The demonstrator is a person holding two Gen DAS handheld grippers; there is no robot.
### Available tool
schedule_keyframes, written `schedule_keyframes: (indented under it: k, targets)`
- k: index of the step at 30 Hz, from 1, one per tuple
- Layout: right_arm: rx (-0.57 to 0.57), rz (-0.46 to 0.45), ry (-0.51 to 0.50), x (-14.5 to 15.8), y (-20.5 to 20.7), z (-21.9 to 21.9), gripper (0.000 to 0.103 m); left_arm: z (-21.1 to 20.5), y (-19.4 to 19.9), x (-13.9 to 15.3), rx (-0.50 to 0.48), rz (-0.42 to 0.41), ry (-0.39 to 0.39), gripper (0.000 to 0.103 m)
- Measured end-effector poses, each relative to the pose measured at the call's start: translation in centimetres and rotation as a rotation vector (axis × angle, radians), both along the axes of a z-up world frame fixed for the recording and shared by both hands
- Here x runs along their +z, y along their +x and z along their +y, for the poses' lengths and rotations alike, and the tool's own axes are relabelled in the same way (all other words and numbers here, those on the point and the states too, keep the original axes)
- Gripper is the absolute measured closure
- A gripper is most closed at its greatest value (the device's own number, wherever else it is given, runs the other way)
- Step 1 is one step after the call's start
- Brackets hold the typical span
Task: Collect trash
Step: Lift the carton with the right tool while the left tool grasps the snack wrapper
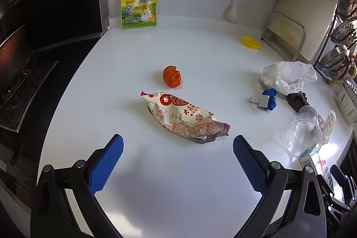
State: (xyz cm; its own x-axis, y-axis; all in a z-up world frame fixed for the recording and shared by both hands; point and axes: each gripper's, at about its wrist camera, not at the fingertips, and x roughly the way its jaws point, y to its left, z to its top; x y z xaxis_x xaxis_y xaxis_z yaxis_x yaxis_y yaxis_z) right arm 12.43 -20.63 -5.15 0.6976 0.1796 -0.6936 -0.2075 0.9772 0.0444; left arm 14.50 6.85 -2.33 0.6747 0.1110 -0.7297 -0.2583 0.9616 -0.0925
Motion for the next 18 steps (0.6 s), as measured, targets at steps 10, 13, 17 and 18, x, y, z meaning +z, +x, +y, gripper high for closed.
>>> schedule_keyframes:
  k: [10,13,17,18]
  targets:
    - [0.053,0.041,-0.034,-1.5,1.9,1.1,0.045,-0.1,-0.1,-0.4,-0.001,0.012,0.003,0.006]
    - [0.06,0.038,-0.027,-1.4,1.7,1.4,0.051,-0.2,-0.2,-0.5,-0.004,0.017,0.005,0.006]
    - [0.043,0.02,0.031,-0.9,1.3,0.7,0.052,-0.3,-0.3,-0.5,-0.008,0.019,0.006,0.006]
    - [0.036,0.014,0.046,-0.7,1.1,0.5,0.052,-0.3,-0.3,-0.6,-0.008,0.02,0.006,0.006]
